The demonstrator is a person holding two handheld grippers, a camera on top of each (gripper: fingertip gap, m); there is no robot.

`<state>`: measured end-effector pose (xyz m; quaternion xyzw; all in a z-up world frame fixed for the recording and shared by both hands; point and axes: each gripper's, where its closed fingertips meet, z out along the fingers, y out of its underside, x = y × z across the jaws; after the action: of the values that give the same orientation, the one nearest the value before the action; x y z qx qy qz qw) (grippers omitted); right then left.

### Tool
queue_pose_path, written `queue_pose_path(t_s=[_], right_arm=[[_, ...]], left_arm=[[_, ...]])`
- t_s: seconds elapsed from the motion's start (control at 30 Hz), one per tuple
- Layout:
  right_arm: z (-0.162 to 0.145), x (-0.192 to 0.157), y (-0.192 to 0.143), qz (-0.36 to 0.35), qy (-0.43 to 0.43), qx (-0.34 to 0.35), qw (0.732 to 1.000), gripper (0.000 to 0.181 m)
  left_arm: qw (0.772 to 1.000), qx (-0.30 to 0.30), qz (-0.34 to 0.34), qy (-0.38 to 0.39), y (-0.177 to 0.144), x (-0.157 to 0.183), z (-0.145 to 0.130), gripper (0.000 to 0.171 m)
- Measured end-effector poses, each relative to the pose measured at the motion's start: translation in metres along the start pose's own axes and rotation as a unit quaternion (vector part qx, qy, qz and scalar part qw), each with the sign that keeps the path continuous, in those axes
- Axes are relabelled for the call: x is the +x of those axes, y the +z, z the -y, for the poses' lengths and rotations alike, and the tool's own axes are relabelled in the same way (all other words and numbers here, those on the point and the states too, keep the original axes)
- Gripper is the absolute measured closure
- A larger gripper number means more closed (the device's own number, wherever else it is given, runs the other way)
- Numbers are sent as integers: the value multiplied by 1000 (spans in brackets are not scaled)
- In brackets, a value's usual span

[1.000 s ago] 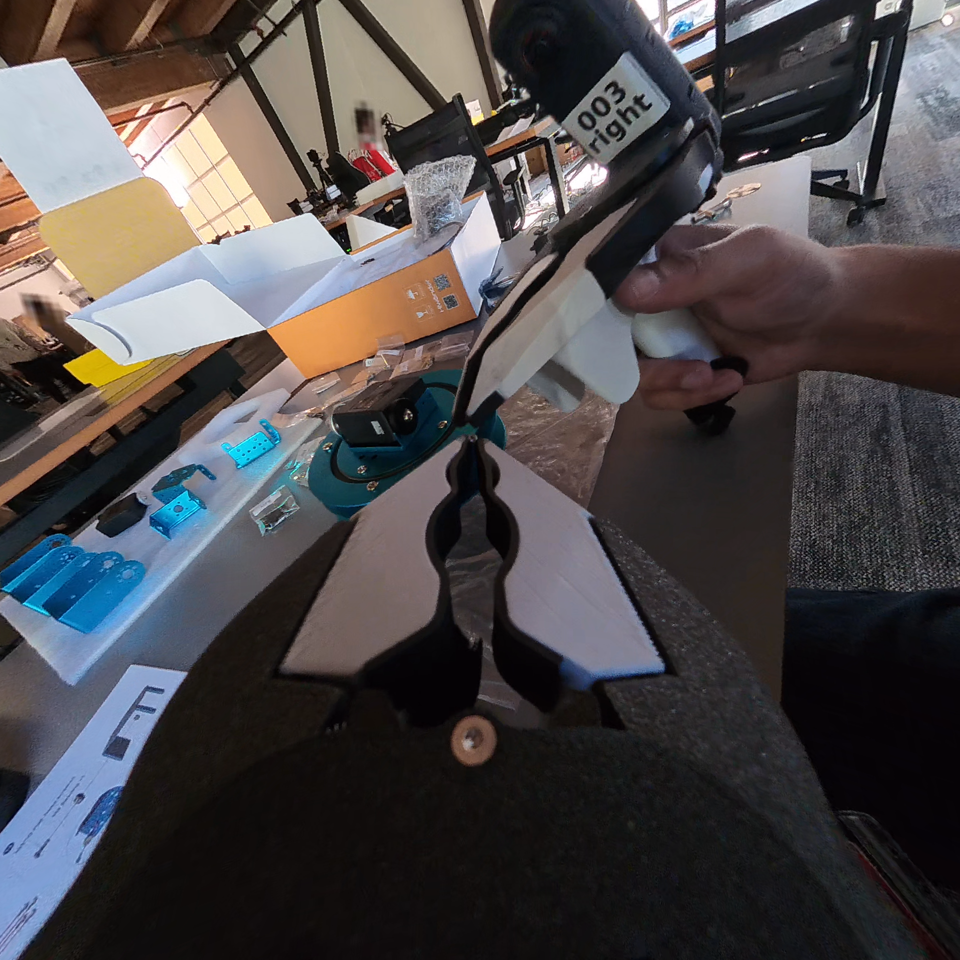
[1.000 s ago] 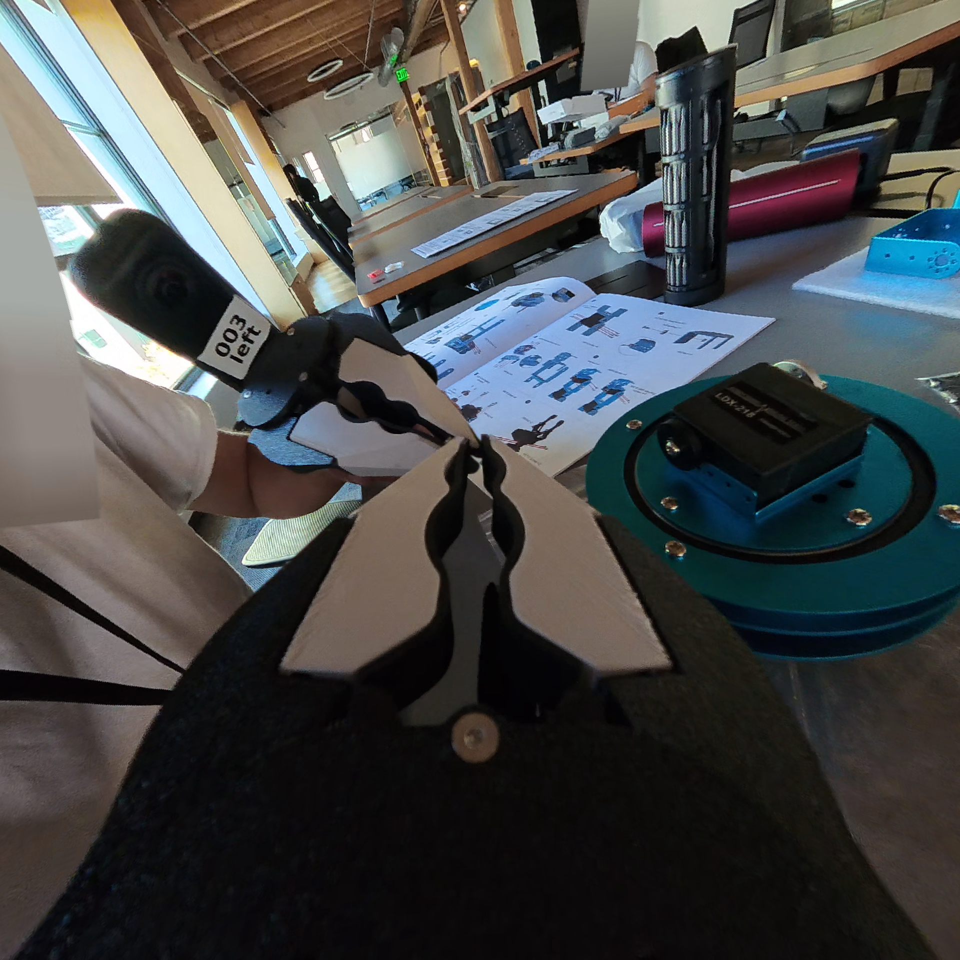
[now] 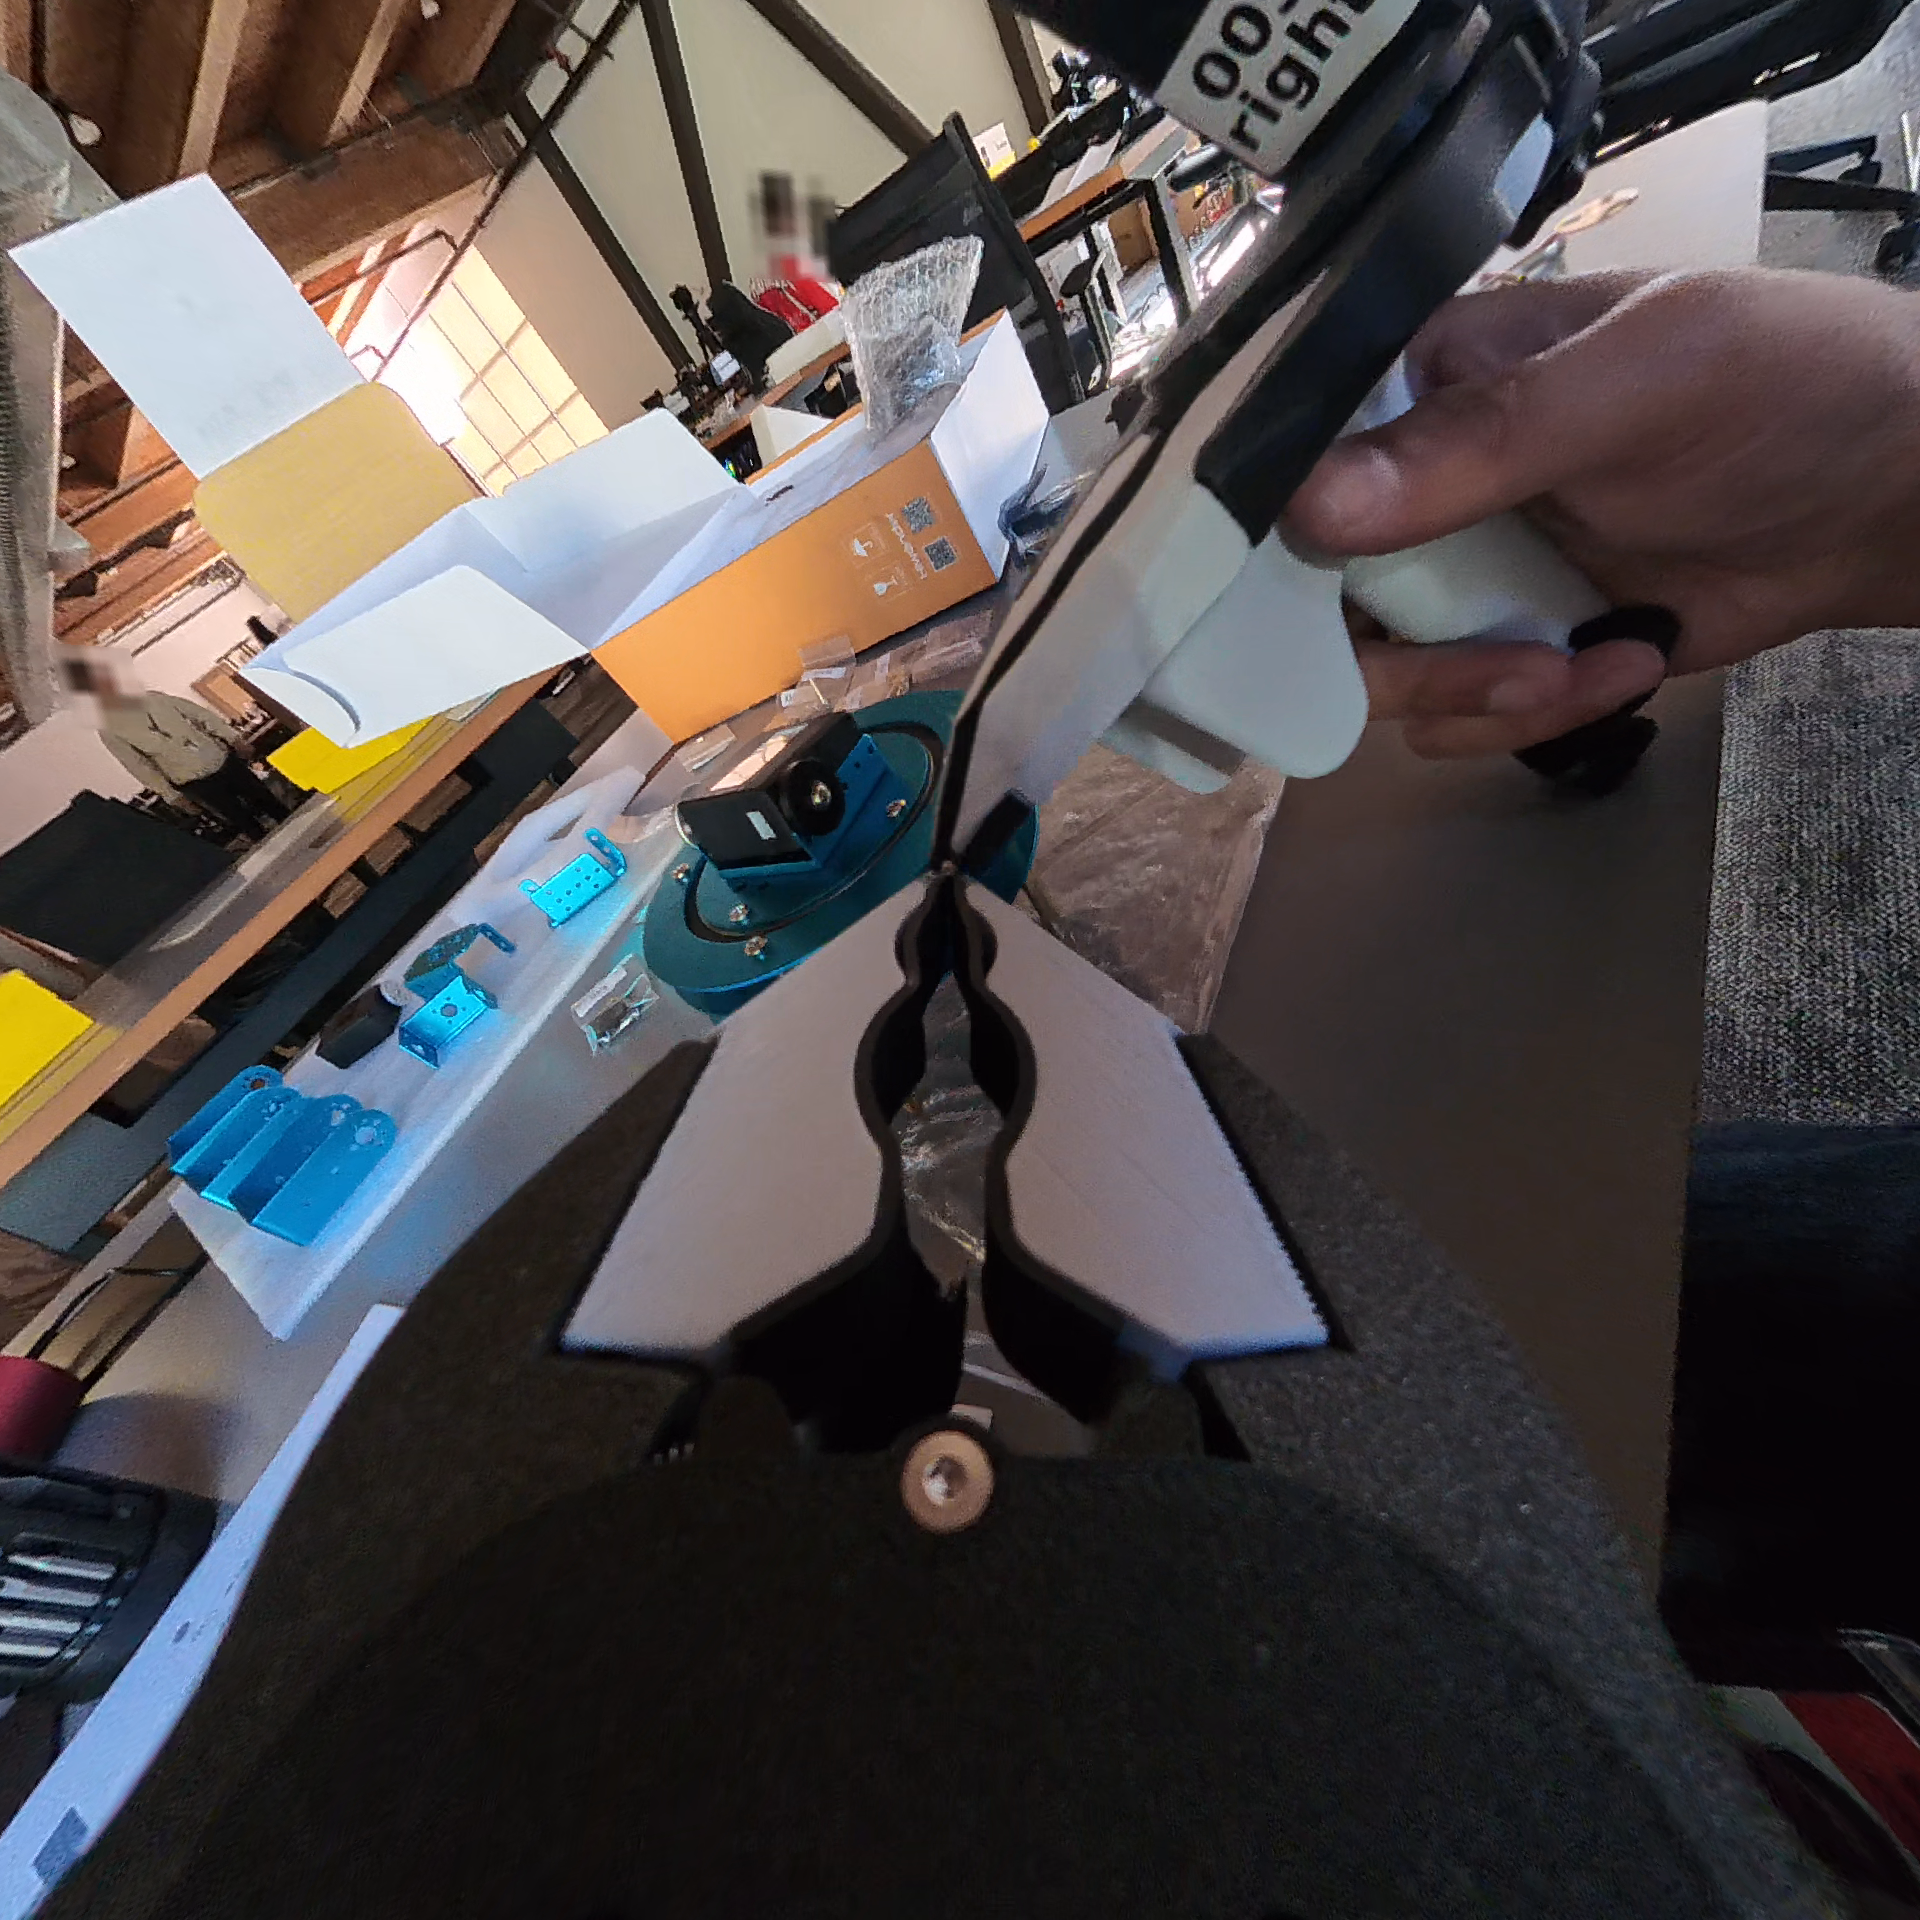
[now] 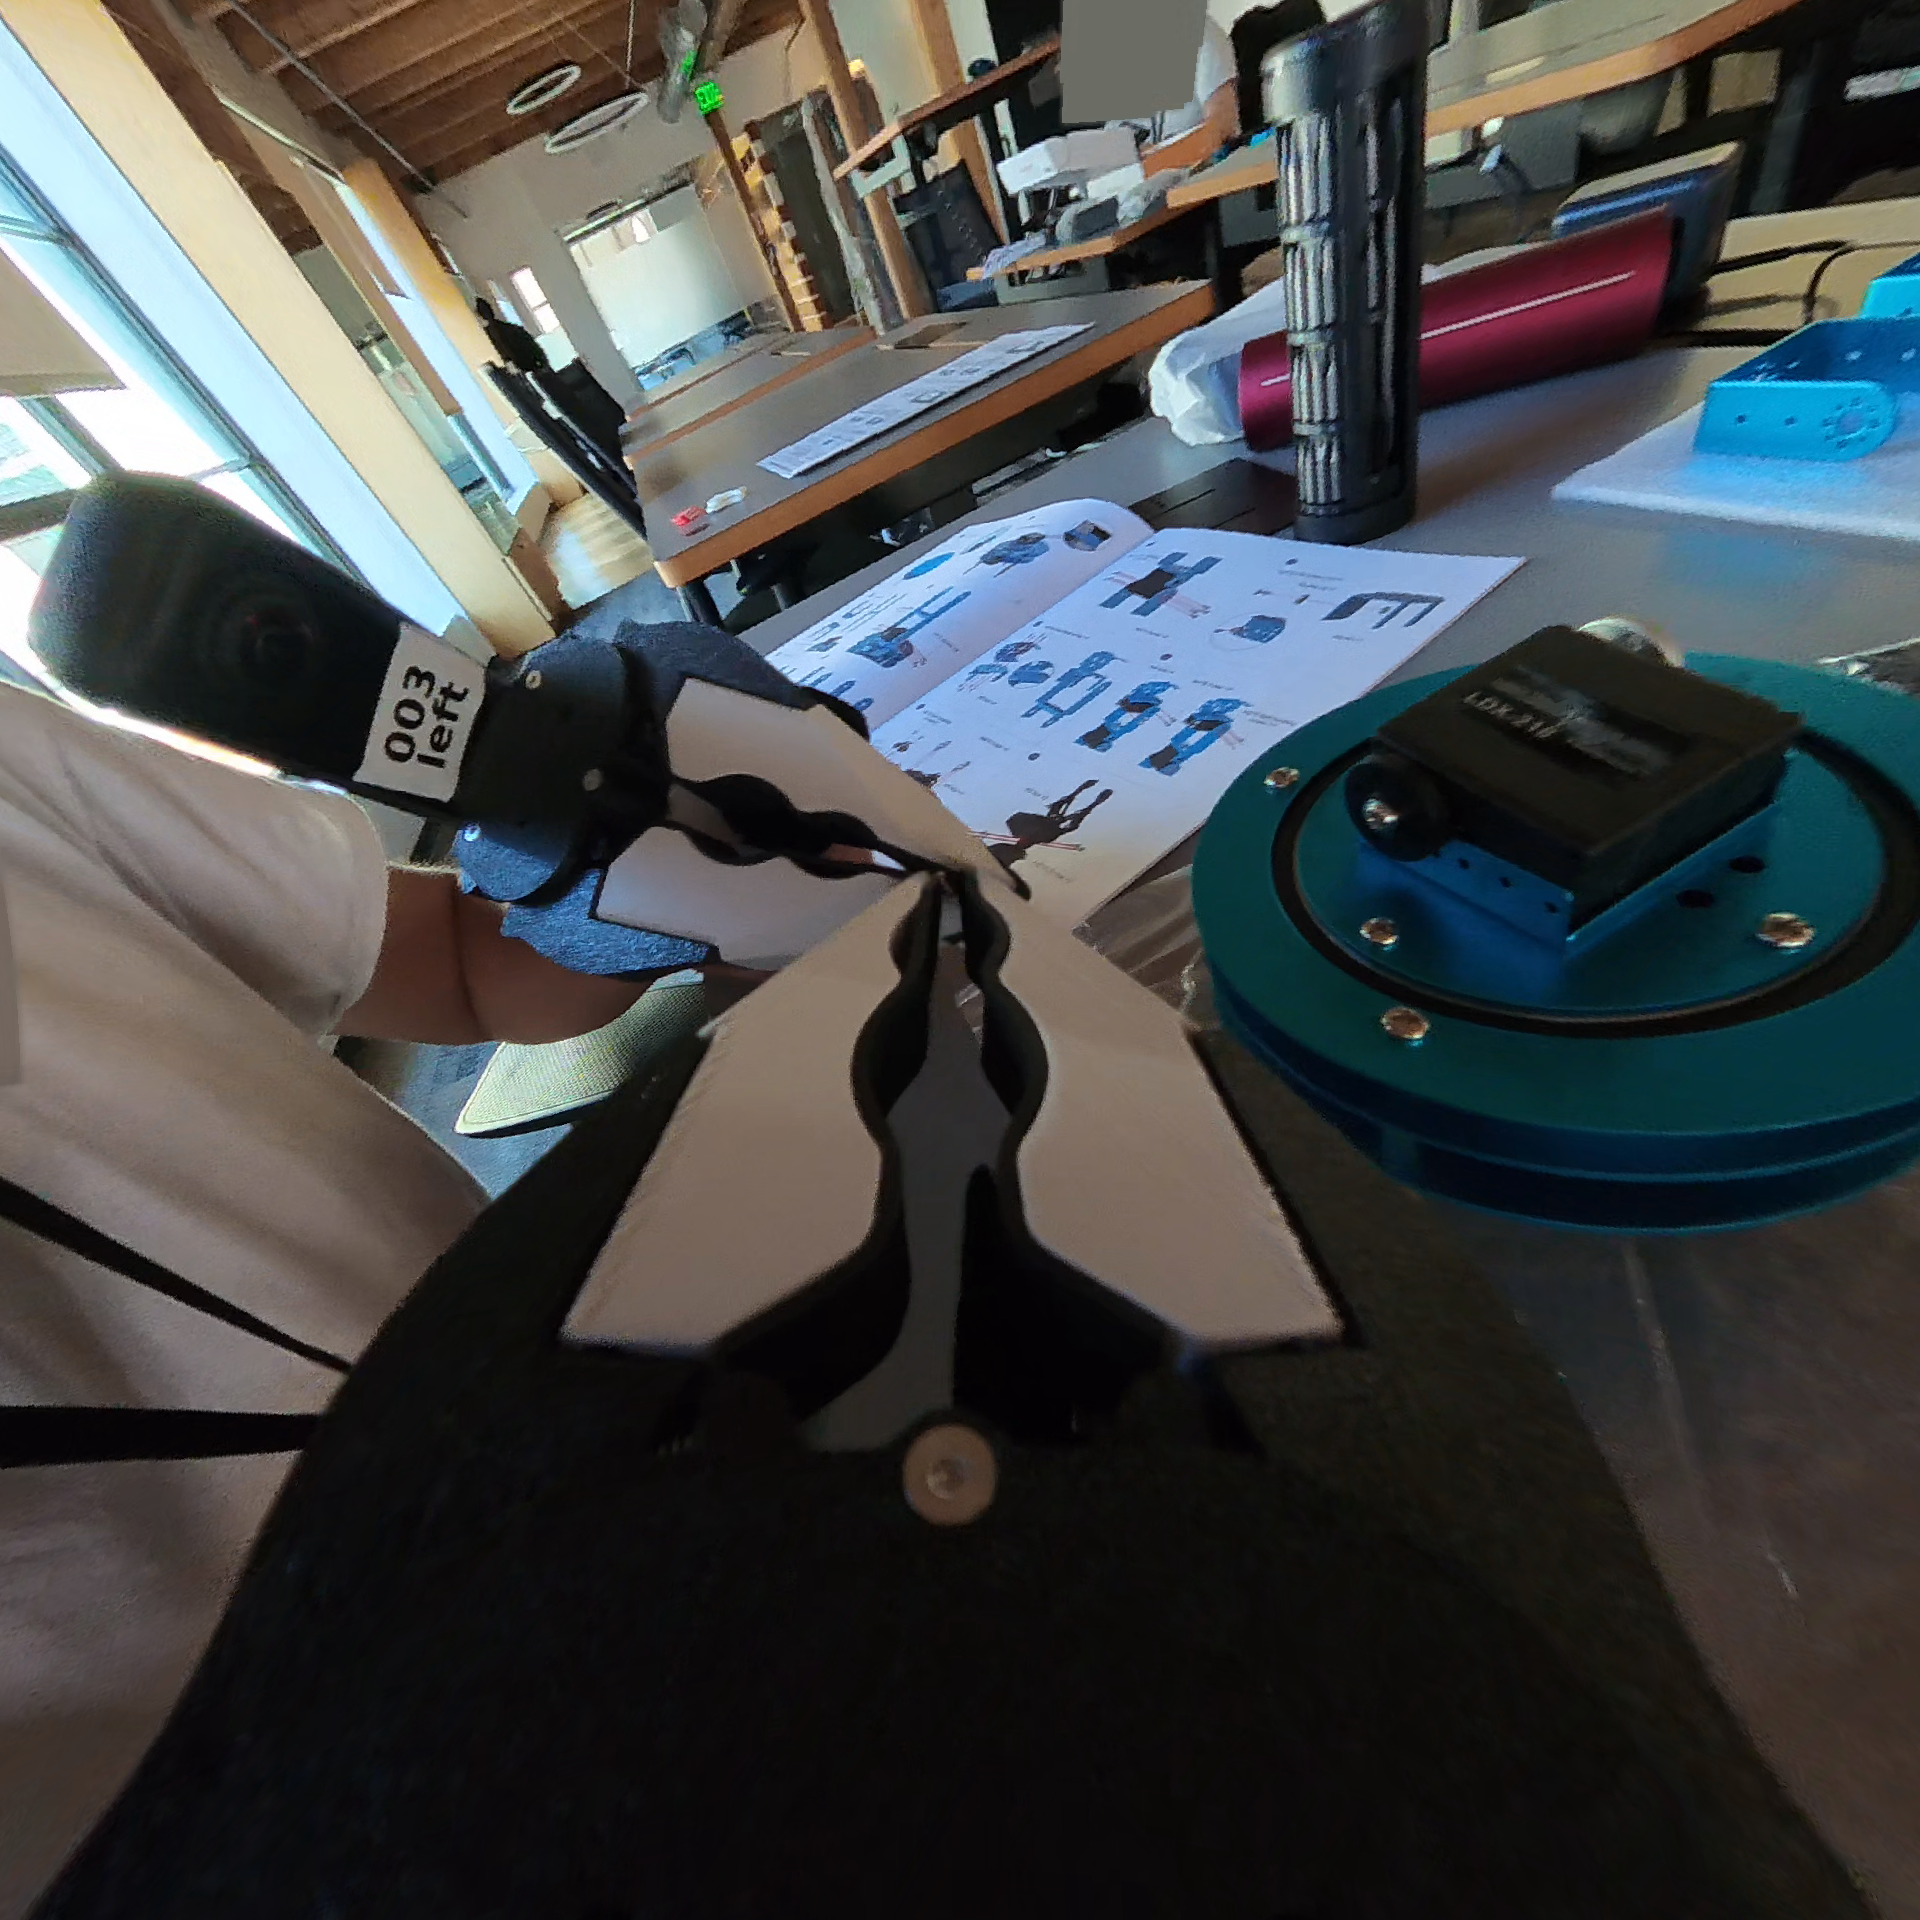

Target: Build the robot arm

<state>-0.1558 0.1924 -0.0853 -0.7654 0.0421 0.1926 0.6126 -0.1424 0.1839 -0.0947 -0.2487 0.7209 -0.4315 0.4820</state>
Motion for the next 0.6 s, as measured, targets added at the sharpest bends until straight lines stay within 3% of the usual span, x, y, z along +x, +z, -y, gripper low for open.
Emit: queue_pose_path(t_s=[0.3, 0.6], right_arm=[[-9, 7, 7, -5, 9, -24, 1000, 177], [-17, 12, 16, -54, -66, -76, 993, 181]], left_arm=[[999, -36, -11, 3, 2, 1, -13, 171], [997, -75, -22, 24, 3, -1, -30, 171]])
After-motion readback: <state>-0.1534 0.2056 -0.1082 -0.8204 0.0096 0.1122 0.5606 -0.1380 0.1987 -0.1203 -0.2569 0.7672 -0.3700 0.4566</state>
